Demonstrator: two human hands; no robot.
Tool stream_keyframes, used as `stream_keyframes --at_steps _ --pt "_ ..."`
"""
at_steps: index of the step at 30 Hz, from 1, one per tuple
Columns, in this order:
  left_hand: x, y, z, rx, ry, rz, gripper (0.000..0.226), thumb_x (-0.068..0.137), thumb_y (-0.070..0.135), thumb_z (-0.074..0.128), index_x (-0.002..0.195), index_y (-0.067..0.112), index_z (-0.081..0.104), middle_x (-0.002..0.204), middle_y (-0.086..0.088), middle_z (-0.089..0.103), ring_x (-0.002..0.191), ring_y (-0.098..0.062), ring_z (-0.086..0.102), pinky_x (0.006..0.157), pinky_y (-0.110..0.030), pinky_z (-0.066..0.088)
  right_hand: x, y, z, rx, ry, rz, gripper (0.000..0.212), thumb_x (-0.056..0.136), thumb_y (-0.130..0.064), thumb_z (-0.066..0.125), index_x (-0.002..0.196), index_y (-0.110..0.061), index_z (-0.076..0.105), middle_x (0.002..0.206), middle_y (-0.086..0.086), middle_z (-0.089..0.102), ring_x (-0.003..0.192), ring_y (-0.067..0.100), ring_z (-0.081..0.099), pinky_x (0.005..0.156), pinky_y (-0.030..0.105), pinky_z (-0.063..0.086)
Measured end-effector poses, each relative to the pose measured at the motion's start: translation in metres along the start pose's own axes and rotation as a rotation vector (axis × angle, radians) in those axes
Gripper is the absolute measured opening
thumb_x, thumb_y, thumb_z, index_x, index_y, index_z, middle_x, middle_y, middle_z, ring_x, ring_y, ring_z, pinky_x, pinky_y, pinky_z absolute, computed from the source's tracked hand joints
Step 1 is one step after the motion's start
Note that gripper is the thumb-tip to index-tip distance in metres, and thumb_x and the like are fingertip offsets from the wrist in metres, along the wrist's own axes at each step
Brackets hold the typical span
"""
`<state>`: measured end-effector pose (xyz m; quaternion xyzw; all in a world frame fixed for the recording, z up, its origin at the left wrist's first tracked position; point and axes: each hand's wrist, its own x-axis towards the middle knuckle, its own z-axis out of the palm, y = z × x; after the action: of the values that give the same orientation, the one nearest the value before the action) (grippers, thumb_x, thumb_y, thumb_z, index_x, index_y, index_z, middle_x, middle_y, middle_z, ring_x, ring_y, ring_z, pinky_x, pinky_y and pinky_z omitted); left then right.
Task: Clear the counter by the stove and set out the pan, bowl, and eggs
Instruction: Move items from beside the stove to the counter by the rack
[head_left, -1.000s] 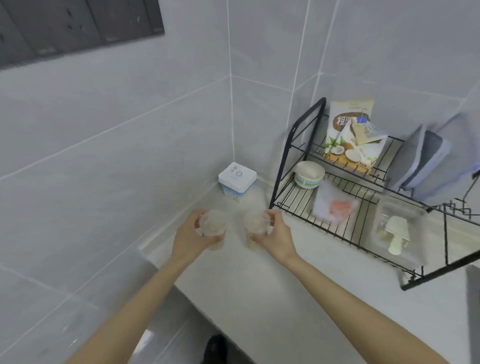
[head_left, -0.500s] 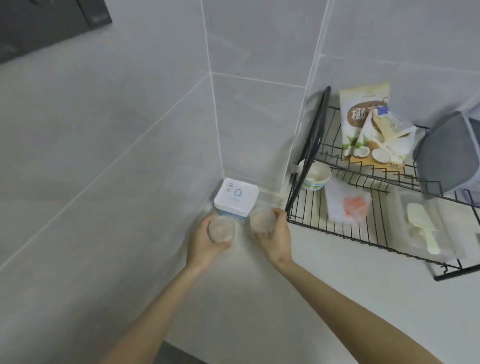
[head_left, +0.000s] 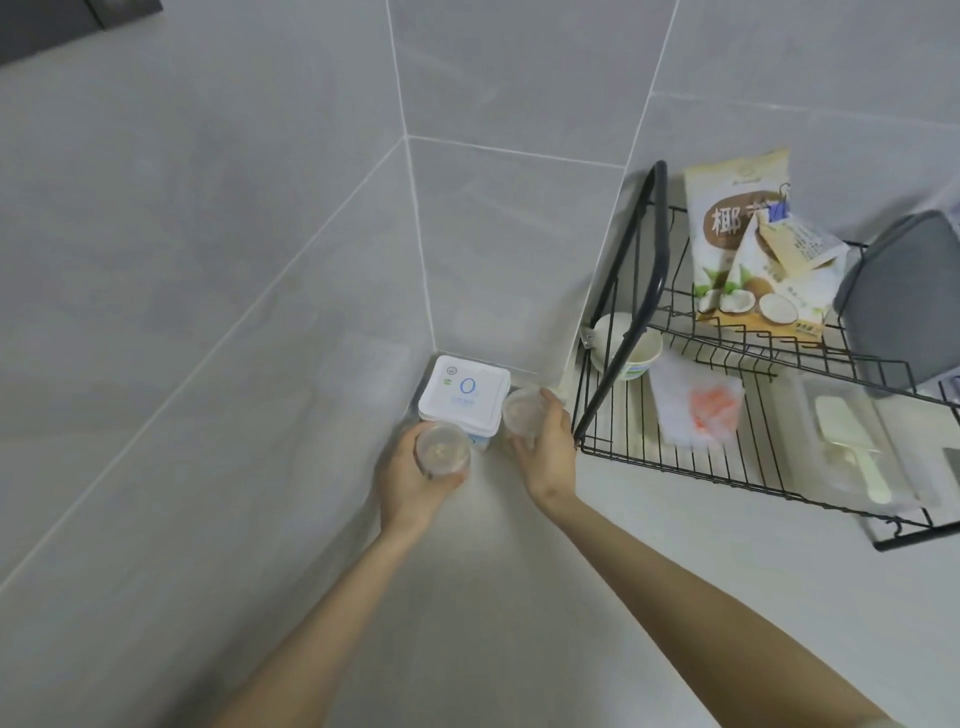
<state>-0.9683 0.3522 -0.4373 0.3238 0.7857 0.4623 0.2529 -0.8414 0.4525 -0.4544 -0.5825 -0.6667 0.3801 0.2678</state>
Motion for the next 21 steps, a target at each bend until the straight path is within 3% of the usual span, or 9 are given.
stream_keyframes --at_steps 5,10,13,17,21 --pt "0.009 0.002 0.002 0.027 0.005 0.014 0.047 0.053 0.025 0.082 0.084 0.046 0.054 0.089 0.015 0.066 0.083 -0.011 0.063 0.074 -0.031 0.053 0.015 -0.007 -0.004 -0.026 -0.052 -0.006 0.069 0.086 -0.014 0.061 0.144 -0.020 0.025 0.143 0.007 0.035 0.110 0.030 0.054 0.083 0.033 0.043" --pt "0.010 0.003 0.001 0.107 0.031 0.021 0.046 0.063 0.021 0.080 0.095 0.038 0.053 0.098 0.013 0.065 0.090 -0.013 0.061 0.076 -0.028 0.048 0.023 -0.008 -0.007 -0.013 -0.089 -0.037 0.068 0.086 -0.007 0.058 0.145 -0.020 0.027 0.148 0.005 0.029 0.127 0.026 0.044 0.098 0.031 0.038" --pt "0.011 0.004 0.002 0.228 0.067 0.026 0.043 0.066 0.026 0.077 0.103 0.025 0.054 0.106 0.006 0.063 0.098 -0.019 0.059 0.080 -0.030 0.044 0.020 -0.010 -0.010 -0.116 -0.098 -0.078 0.065 0.087 -0.011 0.056 0.144 -0.018 0.027 0.153 0.002 0.022 0.132 0.031 0.036 0.101 0.035 0.035" --pt "0.007 0.008 0.002 0.303 0.085 0.040 0.044 0.073 0.029 0.072 0.111 0.020 0.053 0.116 0.002 0.059 0.109 -0.022 0.055 0.089 -0.032 0.042 0.006 -0.012 -0.019 -0.291 -0.131 -0.142 0.067 0.093 -0.020 0.052 0.150 -0.016 0.016 0.159 0.005 0.008 0.142 0.029 0.017 0.107 0.040 0.031" --pt "-0.006 0.013 -0.004 0.292 0.060 0.146 0.058 0.079 0.016 0.068 0.132 0.014 0.046 0.136 -0.004 0.048 0.127 -0.022 0.043 0.100 -0.029 0.036 -0.018 -0.017 -0.037 -0.368 -0.123 -0.233 0.060 0.095 -0.021 0.049 0.148 -0.015 0.023 0.157 0.005 0.017 0.141 0.028 0.020 0.105 0.038 0.035"
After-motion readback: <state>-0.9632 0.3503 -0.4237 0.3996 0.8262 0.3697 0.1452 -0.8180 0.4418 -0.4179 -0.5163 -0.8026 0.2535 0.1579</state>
